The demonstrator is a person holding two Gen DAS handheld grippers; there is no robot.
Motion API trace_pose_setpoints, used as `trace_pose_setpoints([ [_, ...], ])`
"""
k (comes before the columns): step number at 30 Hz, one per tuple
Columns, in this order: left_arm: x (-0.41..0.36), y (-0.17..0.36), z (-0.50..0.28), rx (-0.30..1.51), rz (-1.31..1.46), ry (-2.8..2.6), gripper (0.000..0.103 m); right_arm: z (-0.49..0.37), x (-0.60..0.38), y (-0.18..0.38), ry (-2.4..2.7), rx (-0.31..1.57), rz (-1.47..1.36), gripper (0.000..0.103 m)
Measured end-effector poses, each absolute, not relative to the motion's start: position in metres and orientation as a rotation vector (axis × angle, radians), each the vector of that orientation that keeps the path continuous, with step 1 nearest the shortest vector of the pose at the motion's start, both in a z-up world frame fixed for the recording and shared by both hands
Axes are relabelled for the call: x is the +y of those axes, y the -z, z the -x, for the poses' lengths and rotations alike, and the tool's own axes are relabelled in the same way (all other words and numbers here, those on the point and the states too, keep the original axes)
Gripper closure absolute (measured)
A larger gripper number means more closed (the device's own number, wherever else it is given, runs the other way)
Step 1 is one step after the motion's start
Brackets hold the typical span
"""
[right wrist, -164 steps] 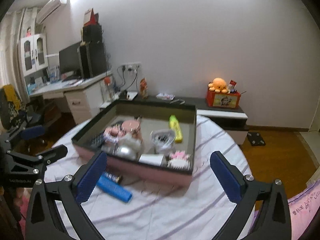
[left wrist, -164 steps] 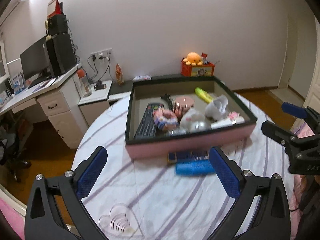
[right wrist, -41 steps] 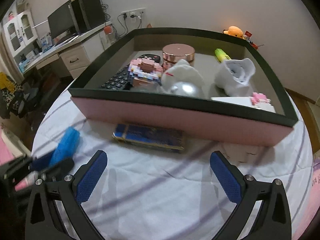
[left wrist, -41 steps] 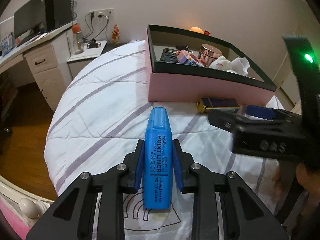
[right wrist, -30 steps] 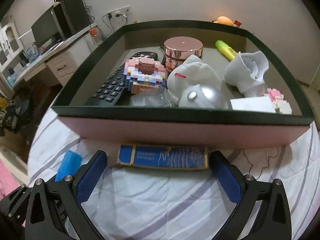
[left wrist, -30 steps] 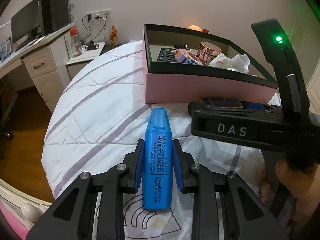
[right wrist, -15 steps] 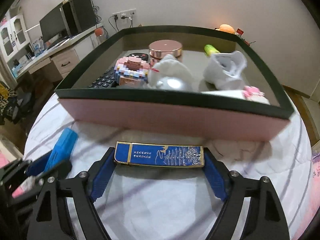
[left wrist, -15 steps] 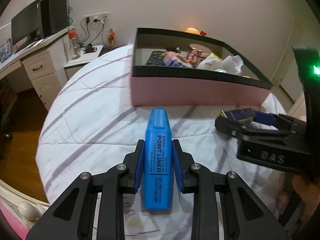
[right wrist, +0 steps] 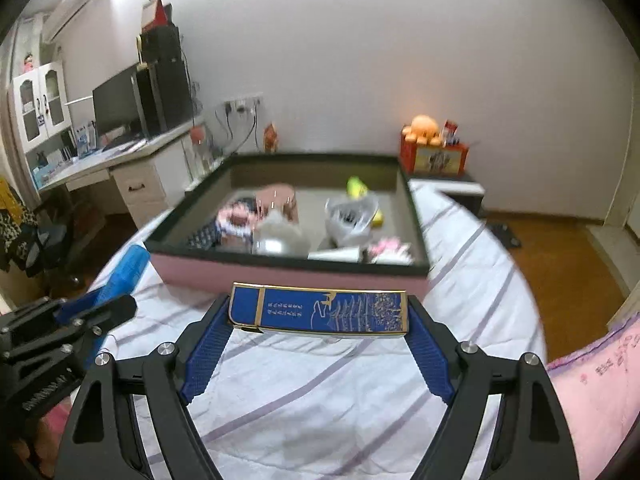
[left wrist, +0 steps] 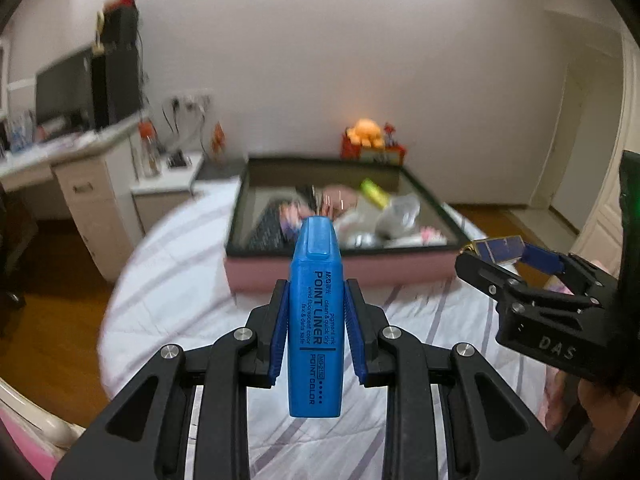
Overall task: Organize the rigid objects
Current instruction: 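Lift the blue highlighter and blue-and-gold box and carry both over the pink box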
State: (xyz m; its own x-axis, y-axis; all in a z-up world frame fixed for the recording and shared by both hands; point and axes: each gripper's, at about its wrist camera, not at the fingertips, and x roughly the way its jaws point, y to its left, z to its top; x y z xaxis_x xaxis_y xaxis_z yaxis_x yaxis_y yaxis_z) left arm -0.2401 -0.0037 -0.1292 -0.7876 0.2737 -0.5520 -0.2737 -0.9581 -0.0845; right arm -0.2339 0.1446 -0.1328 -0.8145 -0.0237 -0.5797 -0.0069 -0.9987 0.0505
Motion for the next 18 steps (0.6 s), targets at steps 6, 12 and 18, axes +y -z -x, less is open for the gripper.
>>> trace_pose_setpoints([
  [6, 0.000, 0.084, 0.211, 0.035, 0.682, -2.768, 0.076, 0.202, 0.138, 0.084, 3.028, -0.031, -0.731, 0.019],
  [12, -0.005, 0.045, 0.181, 0.064, 0.544, -2.834, 0.076, 0.165, 0.131, 0.042, 3.064, 0.017, -0.548, 0.019],
  [18, -0.010, 0.015, 0.152, 0.075, 0.421, -2.881, 0.076, 0.132, 0.124, 0.009, 3.089, 0.061, -0.390, 0.019],
])
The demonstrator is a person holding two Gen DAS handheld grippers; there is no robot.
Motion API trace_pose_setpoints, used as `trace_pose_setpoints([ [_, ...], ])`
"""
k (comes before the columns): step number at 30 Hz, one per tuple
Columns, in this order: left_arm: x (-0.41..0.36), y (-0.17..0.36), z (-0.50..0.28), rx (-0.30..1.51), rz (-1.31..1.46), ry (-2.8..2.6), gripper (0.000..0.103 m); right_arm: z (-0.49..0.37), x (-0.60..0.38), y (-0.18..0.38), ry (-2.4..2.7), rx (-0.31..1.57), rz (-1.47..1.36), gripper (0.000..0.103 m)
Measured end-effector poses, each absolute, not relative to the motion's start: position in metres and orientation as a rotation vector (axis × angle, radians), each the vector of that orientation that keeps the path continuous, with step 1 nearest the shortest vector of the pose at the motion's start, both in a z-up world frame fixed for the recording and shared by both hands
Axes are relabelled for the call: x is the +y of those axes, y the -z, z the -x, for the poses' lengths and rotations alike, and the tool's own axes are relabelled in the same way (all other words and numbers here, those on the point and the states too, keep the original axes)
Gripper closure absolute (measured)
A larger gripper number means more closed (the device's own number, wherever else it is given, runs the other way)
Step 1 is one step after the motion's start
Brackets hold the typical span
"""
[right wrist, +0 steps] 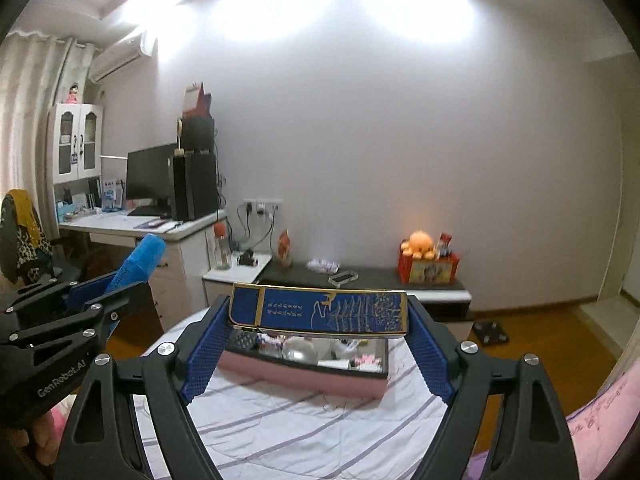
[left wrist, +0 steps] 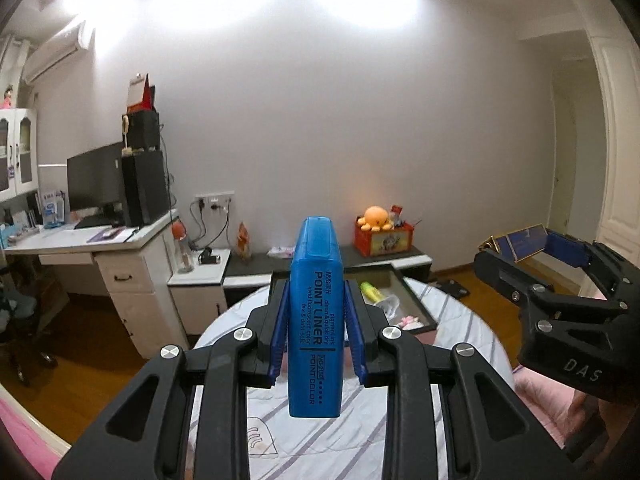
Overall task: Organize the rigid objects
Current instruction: 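Lift the blue highlighter and blue-and-gold box and carry both over the pink box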
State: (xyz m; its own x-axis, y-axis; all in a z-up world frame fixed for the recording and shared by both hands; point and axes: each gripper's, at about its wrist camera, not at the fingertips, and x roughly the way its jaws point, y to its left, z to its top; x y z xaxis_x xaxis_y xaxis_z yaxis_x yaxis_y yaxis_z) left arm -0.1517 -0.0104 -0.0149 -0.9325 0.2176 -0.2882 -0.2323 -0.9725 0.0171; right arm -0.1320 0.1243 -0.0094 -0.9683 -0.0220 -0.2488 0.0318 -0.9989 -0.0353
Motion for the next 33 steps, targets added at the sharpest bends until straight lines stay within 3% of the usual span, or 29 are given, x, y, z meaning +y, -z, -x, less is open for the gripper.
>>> trace_pose_setpoints([
  [19, -0.006, -0.011, 0.132, 0.129, 0.337, -2.942, 0.076, 0.112, 0.123, -0.013, 3.080, 0.076, -0.293, 0.019],
  [33, 0.022, 0.007, 0.210, 0.252, 0.446, -2.931, 0.076, 0.178, 0.138, 0.001, 3.072, 0.068, -0.384, 0.019],
])
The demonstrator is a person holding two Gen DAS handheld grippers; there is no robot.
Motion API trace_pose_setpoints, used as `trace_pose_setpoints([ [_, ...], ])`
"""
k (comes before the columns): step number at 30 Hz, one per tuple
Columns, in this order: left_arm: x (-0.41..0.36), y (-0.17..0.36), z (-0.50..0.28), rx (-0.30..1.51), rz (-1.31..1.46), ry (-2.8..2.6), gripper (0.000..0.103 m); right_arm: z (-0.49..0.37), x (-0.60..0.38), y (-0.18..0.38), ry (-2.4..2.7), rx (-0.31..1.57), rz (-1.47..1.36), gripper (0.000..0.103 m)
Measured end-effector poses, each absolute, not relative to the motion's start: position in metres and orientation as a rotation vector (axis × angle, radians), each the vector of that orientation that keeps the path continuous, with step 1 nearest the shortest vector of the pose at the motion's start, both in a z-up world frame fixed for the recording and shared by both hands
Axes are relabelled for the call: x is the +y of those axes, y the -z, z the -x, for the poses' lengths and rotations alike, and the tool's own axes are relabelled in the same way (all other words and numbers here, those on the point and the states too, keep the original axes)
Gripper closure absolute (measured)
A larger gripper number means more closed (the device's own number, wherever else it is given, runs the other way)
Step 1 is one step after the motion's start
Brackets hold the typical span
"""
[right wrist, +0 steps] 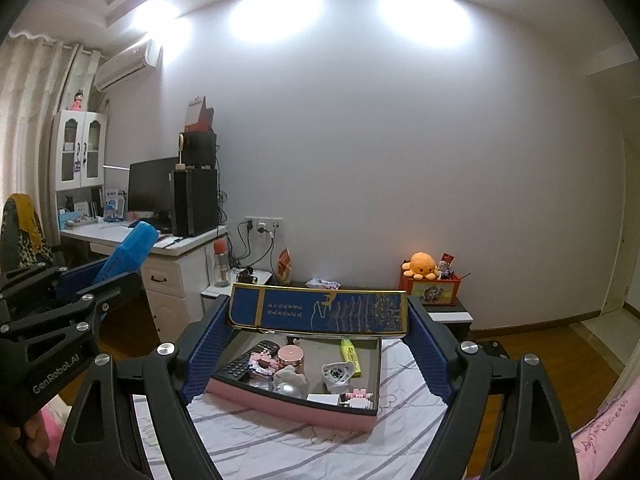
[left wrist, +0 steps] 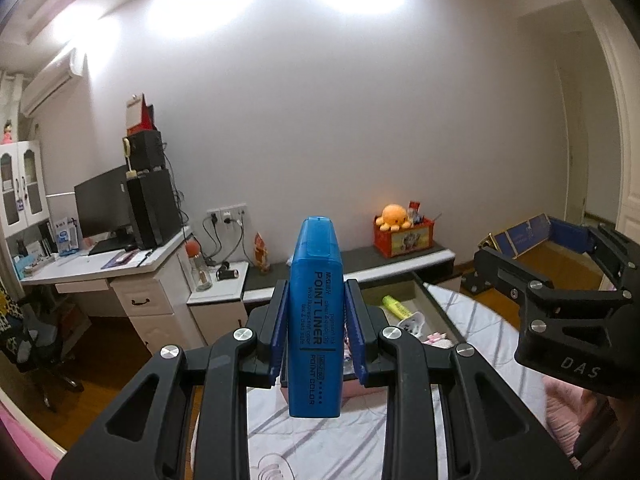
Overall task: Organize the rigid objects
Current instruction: 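Lift the blue highlighter and blue-and-gold box and carry both over the pink box, then lower the highlighter and box into the pink box and open both tools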
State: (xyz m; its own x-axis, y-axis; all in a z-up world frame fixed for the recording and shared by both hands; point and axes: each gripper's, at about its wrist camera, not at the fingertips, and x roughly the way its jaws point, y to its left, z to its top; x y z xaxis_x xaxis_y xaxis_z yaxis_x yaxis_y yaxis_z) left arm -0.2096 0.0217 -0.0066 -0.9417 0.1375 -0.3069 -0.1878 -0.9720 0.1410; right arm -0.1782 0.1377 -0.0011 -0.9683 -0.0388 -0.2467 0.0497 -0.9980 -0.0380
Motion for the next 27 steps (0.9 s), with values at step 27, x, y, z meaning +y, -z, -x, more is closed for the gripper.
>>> trace_pose_setpoints([
  [27, 0.046, 0.166, 0.427, 0.230, 1.128, -2.699, 0.068, 0.398, 0.167, 0.155, 2.883, -0.022, -1.055, 0.017],
])
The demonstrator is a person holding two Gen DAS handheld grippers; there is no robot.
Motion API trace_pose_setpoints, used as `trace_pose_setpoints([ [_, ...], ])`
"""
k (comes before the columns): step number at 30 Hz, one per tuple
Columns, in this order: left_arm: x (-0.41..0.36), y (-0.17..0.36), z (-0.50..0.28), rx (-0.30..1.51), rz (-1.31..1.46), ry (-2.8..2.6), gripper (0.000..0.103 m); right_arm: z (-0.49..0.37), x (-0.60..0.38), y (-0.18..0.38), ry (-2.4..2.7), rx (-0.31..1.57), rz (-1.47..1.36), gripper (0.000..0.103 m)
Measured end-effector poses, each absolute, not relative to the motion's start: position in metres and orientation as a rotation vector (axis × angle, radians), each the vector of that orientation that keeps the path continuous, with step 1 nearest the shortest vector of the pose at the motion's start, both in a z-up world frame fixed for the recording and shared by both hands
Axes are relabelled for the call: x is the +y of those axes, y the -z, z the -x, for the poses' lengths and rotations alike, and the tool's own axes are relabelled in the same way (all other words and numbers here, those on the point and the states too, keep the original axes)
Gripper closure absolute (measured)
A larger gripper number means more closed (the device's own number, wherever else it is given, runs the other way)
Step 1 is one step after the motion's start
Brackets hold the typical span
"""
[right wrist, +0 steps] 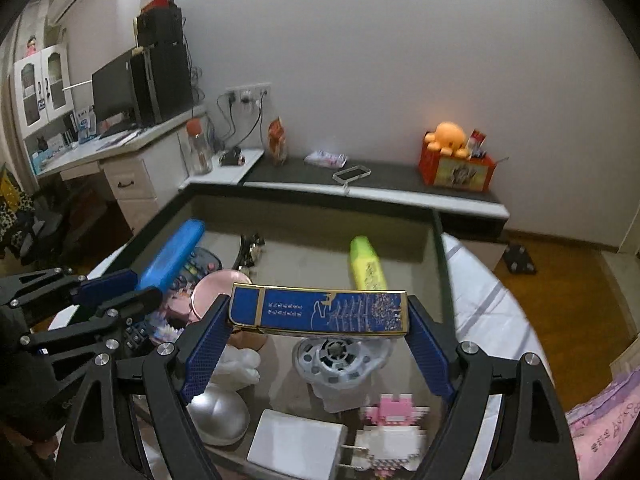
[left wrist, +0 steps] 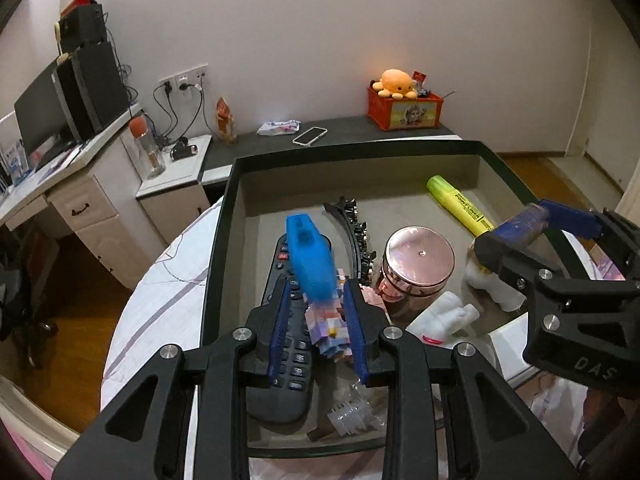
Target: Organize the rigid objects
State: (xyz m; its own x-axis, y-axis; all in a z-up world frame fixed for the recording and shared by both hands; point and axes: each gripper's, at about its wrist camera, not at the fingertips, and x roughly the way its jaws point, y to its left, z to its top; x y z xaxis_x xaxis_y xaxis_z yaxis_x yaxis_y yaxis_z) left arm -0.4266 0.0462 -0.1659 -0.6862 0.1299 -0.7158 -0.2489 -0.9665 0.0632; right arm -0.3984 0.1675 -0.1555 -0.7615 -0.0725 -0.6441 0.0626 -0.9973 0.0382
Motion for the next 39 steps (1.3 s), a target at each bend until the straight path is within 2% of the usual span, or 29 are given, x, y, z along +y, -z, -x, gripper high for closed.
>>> trace_pose_setpoints([
  [2, 0.044, 0.160, 0.423, 0.226, 1.114, -2.711, 0.038, 0.397, 0.169, 0.154, 2.891, -0.029, -1.050, 0.015],
  [4, 0.040, 0.151, 0.416, 0.240, 1.057, -2.762, 0.024, 0.390, 0.171, 0.147, 2.905, -0.041, -1.020, 0.009],
  [7, 0.033, 0.134, 0.401, 0.204, 1.014, -2.788, 0.018, 0.376, 0.173, 0.133, 2.935, -0.048, -0.971, 0.000],
  [8, 0.030, 0.125, 0.392, 0.183, 0.995, -2.799, 0.012, 0.368, 0.172, 0.124, 2.951, -0.043, -0.934, 0.000],
  [10, 0.025, 0.112, 0.377, 0.172, 0.948, -2.836, 0.007, 0.353, 0.171, 0.113, 2.968, -0.045, -0.885, 0.000],
  [12, 0.018, 0.096, 0.358, 0.162, 0.895, -2.874, 0.006, 0.335, 0.169, 0.097, 2.984, -0.047, -0.831, 0.000],
  [14, 0.009, 0.077, 0.337, 0.123, 0.834, -2.895, 0.000, 0.316, 0.165, 0.082, 3.010, -0.032, -0.775, 0.000],
  [22, -0.017, 0.026, 0.243, 0.083, 0.596, -2.984, 0.000, 0.230, 0.145, 0.033, 3.058, -0.008, -0.577, 0.000],
  [39, -0.037, -0.031, 0.103, 0.055, 0.232, -3.136, 0.000, 0.088, 0.105, -0.026, 3.163, 0.065, -0.238, 0.000],
])
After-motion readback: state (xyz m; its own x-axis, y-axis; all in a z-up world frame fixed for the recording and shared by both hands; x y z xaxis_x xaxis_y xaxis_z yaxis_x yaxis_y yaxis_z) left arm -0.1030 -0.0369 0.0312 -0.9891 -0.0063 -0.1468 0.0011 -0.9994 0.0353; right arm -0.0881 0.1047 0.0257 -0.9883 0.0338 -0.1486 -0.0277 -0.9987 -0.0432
